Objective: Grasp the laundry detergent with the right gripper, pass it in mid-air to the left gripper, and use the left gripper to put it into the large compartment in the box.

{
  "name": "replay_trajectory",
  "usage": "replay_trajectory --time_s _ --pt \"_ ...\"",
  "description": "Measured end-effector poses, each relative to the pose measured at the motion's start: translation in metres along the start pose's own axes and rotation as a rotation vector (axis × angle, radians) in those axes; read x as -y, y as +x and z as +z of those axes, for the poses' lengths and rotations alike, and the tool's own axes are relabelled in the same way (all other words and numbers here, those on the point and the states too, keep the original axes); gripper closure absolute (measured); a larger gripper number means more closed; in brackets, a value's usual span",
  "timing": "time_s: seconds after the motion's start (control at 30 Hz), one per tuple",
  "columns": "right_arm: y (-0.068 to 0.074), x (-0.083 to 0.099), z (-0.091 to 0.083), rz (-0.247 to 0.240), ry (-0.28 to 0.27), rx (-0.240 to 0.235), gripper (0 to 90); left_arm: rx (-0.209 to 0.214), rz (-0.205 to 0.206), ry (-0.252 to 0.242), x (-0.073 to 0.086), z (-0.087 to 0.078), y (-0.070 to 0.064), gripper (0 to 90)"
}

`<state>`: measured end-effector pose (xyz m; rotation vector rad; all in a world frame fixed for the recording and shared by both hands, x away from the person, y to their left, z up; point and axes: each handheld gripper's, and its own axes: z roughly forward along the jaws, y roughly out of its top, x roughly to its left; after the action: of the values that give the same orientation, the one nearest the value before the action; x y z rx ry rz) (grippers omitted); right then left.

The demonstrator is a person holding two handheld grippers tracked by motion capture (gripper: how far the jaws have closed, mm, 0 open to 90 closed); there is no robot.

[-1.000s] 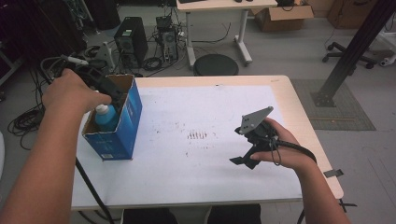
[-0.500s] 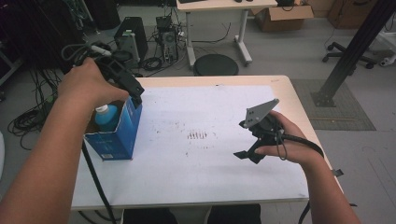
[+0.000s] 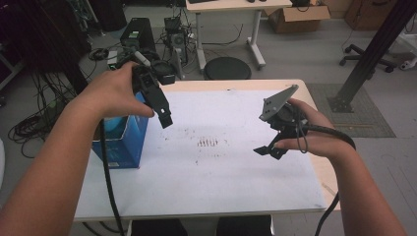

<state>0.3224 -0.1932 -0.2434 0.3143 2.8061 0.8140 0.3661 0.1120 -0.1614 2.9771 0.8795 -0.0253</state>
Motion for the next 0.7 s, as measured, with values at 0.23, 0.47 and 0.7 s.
replay_trajectory --time_s 0.23,0.47,0.7 --pt "-0.003 -0.018 -0.009 -0.037 0.095 0.007 2.7 0.014 0.167 -0.011 -0.006 0.008 -0.019 0.2" --pt "-0.005 -0.026 -0.002 -0.089 0.209 -0.047 3.4 0.040 0.263 0.023 -0.007 0.023 -0.033 0.2" --pt "-0.013 -0.021 0.004 -0.083 0.277 -0.071 3.4 0.060 0.314 0.054 -0.004 0.036 -0.037 0.2"
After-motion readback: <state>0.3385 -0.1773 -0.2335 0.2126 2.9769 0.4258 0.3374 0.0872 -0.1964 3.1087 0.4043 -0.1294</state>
